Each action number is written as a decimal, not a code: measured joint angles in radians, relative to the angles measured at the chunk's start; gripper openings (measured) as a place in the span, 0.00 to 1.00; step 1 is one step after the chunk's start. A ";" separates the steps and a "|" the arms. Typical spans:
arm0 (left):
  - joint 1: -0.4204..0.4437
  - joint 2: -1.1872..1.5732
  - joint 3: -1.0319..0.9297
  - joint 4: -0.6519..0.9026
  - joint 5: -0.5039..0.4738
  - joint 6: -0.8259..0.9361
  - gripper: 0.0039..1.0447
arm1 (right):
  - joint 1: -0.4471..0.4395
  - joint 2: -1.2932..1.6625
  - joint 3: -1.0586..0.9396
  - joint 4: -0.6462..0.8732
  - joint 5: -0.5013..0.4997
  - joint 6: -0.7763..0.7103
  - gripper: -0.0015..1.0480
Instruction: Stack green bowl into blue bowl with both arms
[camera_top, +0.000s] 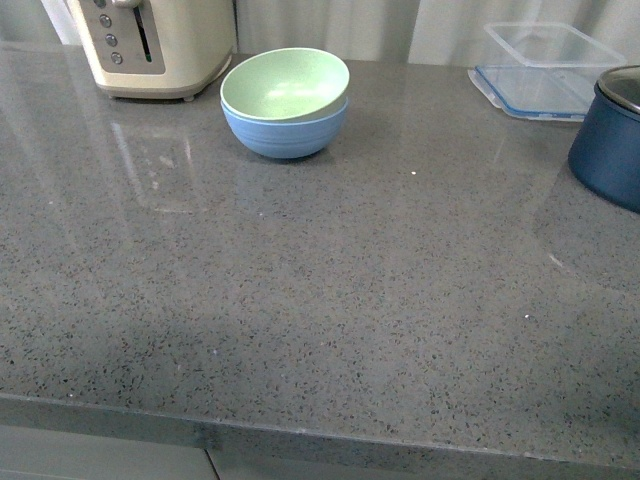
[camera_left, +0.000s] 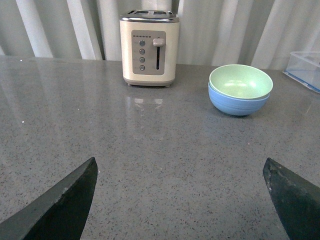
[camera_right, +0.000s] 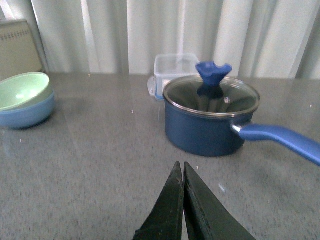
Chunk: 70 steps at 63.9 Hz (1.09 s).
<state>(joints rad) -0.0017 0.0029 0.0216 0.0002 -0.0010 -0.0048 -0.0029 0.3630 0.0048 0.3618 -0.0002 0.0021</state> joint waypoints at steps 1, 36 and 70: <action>0.000 0.000 0.000 0.000 0.000 0.000 0.94 | 0.000 -0.008 0.000 -0.006 0.000 0.000 0.01; 0.000 0.000 0.000 0.000 0.000 0.000 0.94 | 0.000 -0.175 0.000 -0.171 0.000 0.000 0.01; 0.000 -0.001 0.000 0.000 0.000 0.000 0.94 | 0.000 -0.358 0.001 -0.360 -0.001 0.000 0.01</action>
<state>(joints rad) -0.0017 0.0021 0.0216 0.0002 -0.0010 -0.0048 -0.0029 0.0051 0.0055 0.0013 -0.0013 0.0017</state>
